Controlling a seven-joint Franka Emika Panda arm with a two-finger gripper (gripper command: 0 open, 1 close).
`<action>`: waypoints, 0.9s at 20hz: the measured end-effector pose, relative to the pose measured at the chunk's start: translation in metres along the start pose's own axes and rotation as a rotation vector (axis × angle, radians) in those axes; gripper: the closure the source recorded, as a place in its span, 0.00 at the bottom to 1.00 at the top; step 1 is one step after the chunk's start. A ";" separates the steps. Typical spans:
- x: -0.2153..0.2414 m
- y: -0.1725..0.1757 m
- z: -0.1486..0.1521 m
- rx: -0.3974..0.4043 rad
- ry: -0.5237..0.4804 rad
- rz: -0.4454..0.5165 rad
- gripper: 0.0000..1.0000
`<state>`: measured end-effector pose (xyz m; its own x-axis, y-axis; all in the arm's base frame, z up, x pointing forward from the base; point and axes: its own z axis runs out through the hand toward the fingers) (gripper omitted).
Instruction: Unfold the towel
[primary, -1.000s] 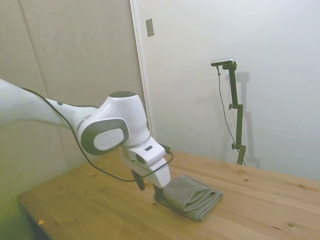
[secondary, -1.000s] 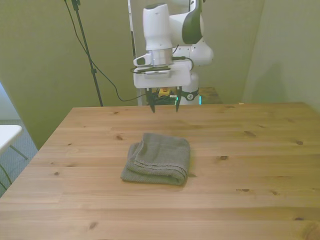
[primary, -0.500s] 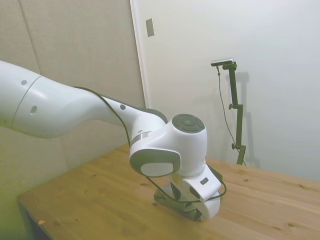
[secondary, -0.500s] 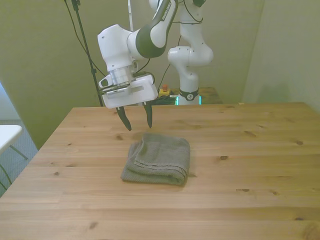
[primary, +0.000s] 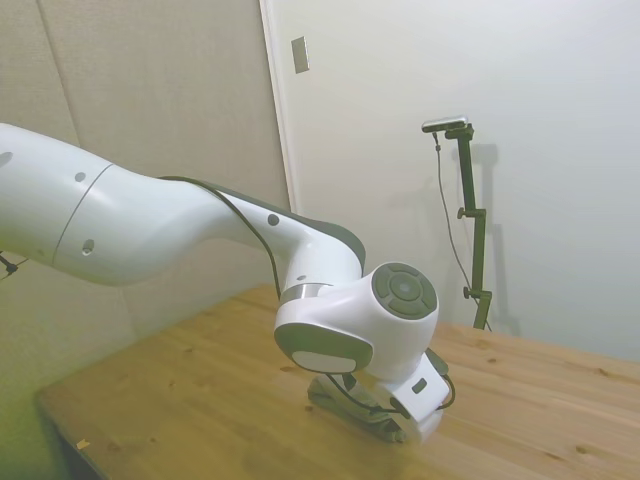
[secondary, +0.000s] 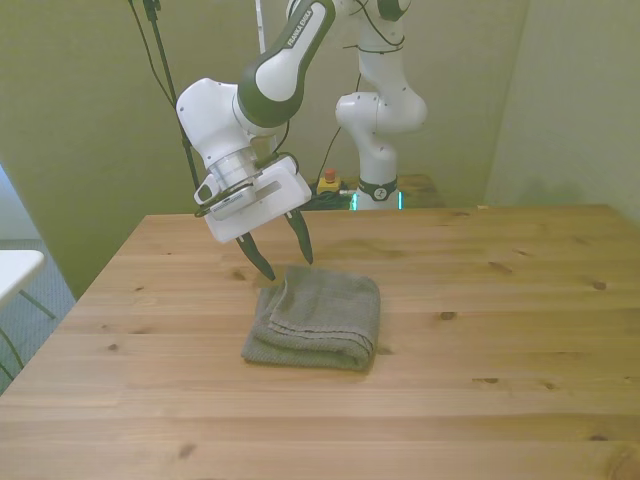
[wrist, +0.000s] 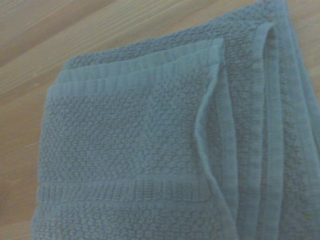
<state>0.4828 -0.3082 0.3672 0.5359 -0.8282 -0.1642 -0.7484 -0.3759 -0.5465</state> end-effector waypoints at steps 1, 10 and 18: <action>0.000 0.000 0.002 0.014 -0.003 -0.003 0.00; -0.002 0.008 0.017 0.043 -0.026 -0.009 0.00; -0.002 0.008 0.024 0.057 -0.031 -0.027 1.00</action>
<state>0.4853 -0.3000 0.3439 0.5684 -0.8042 -0.1737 -0.7103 -0.3730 -0.5970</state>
